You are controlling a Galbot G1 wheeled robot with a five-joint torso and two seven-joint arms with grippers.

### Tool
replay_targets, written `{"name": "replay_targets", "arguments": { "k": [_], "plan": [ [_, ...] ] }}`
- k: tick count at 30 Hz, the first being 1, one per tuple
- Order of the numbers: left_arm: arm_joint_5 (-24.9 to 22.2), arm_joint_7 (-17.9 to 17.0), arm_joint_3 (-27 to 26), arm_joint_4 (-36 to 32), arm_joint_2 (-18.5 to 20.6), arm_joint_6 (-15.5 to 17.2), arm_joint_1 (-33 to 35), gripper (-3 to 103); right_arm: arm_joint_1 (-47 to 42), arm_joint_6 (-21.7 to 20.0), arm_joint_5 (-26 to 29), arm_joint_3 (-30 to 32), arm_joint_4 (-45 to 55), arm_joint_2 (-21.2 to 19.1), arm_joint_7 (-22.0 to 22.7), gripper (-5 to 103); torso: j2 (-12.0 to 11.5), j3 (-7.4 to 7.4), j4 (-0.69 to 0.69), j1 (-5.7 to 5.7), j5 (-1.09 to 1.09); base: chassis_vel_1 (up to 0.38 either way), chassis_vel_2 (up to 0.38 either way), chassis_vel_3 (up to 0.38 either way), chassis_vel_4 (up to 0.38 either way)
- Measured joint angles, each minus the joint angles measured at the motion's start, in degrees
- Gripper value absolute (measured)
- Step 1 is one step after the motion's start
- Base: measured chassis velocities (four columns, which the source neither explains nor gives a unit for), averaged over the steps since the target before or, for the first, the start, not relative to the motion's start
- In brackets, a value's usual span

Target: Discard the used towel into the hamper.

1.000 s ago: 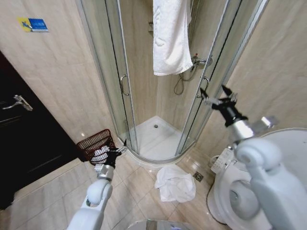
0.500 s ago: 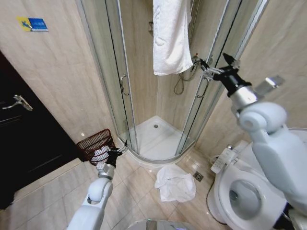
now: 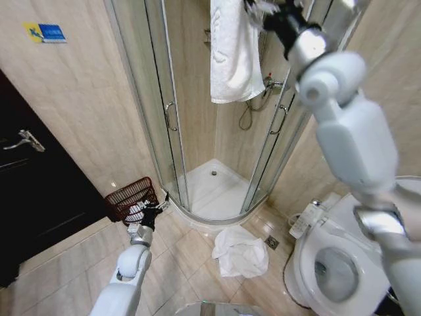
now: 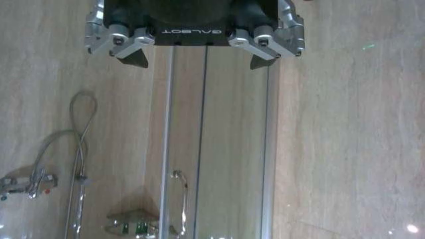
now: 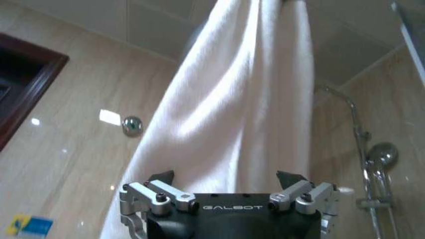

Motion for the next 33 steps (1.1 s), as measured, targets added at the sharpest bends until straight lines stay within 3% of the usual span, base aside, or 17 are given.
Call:
{"name": "replay_targets", "arguments": {
  "k": [12, 21, 24, 27, 28, 31, 33],
  "plan": [
    [-0.9, 0.1, -0.3, 2.5, 0.6, -1.6, -0.2, 100, 6.4, -1.7, 1.6, -1.4, -6.0, 6.5, 5.2, 100, 0.0, -0.02, -0.02, -0.01, 0.0, 0.0, 0.0, 0.0, 0.0],
    [-1.5, 0.1, -1.0, 3.3, 1.1, -2.7, -0.5, 100, 6.0, -0.9, 1.8, -1.1, -9.6, 9.4, 4.2, 101, 0.0, -0.02, -0.01, -0.01, 0.0, 0.0, 0.0, 0.0, 0.0],
    [-1.6, 0.1, -1.1, 3.5, 1.0, -3.1, -0.4, 100, 5.4, -0.3, 1.8, -0.7, -10.2, 9.8, 4.1, 93, 0.0, -0.02, -0.01, -0.01, 0.0, 0.0, 0.0, 0.0, 0.0],
    [-1.6, 0.1, -1.2, 3.8, 1.0, -3.6, -0.2, 100, 3.9, -0.3, 2.8, -0.6, -9.1, 8.7, 4.7, 77, 0.0, -0.02, -0.01, -0.02, 0.02, 0.0, 0.0, 0.0, 0.0],
    [-1.6, 0.1, -1.2, 3.8, 1.0, -3.6, -0.2, 100, 3.9, -0.3, 2.8, -0.6, -9.1, 8.7, 4.7, 77, 0.0, -0.02, -0.01, -0.02, 0.02, 0.0, 0.0, 0.0, 0.0],
    [-1.6, 0.1, -1.1, 4.0, 1.0, -3.7, -0.3, 100, 2.9, -0.3, 3.6, -0.5, -8.5, 7.9, 4.8, 61, 0.0, -0.02, -0.02, -0.02, 0.03, 0.0, 0.0, 0.0, 0.0],
    [-1.5, 0.1, -1.1, 4.0, 0.9, -3.8, -0.4, 100, 2.8, -0.3, 3.9, -0.5, -8.5, 7.8, 4.8, 61, 0.0, -0.02, -0.02, -0.02, 0.03, 0.0, 0.0, 0.0, 0.0]
  ]
}}
